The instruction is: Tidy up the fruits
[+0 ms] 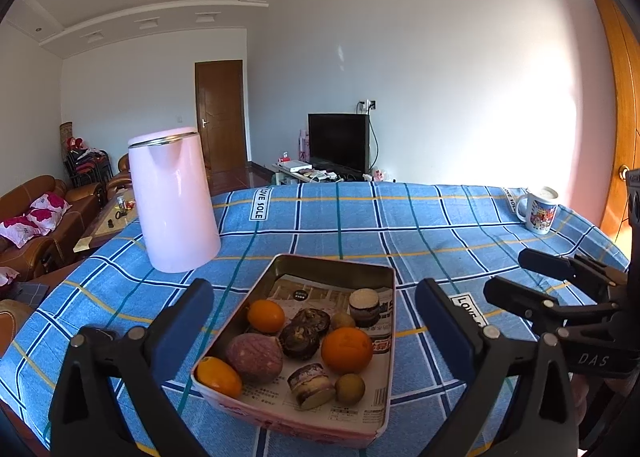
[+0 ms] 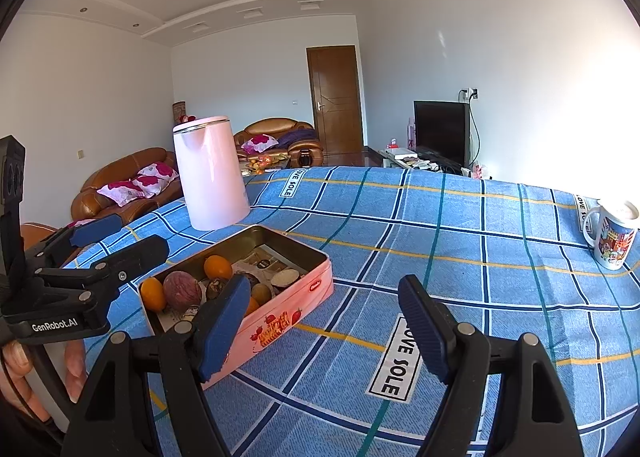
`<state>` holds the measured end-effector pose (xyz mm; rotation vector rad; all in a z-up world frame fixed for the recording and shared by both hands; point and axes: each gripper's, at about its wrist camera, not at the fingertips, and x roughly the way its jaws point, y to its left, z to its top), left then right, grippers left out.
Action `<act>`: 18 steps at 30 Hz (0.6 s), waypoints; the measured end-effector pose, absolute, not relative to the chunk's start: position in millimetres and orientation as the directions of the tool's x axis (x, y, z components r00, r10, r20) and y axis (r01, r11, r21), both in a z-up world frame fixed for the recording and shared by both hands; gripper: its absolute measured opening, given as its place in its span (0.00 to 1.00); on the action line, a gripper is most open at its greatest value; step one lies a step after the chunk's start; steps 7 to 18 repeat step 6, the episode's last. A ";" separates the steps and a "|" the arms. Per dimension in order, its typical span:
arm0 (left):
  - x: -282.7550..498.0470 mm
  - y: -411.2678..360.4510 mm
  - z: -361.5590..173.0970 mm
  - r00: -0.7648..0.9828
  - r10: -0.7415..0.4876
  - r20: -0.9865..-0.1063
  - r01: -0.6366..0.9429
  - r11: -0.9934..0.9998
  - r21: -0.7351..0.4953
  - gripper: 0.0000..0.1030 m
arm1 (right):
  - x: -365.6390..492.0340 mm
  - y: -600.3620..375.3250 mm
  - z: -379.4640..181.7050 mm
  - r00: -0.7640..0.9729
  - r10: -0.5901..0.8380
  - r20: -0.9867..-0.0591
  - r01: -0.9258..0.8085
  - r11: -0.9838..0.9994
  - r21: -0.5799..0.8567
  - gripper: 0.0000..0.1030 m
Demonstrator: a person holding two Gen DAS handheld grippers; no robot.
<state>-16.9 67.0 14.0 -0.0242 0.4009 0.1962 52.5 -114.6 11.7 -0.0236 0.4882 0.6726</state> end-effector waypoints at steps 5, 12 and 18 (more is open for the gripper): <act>-16.4 66.7 13.2 0.899 0.187 -0.396 -0.195 0.981 0.021 1.00 | 52.9 -118.1 9.6 0.673 0.589 -0.448 -0.601 0.788 0.135 0.75; -16.6 67.2 13.4 0.899 0.185 -0.397 -0.194 0.981 0.017 1.00 | 52.9 -119.2 9.3 0.673 0.588 -0.449 -0.600 0.789 0.134 0.75; -16.6 67.2 13.4 0.899 0.185 -0.397 -0.194 0.981 0.017 1.00 | 52.9 -119.2 9.3 0.673 0.588 -0.449 -0.600 0.789 0.134 0.75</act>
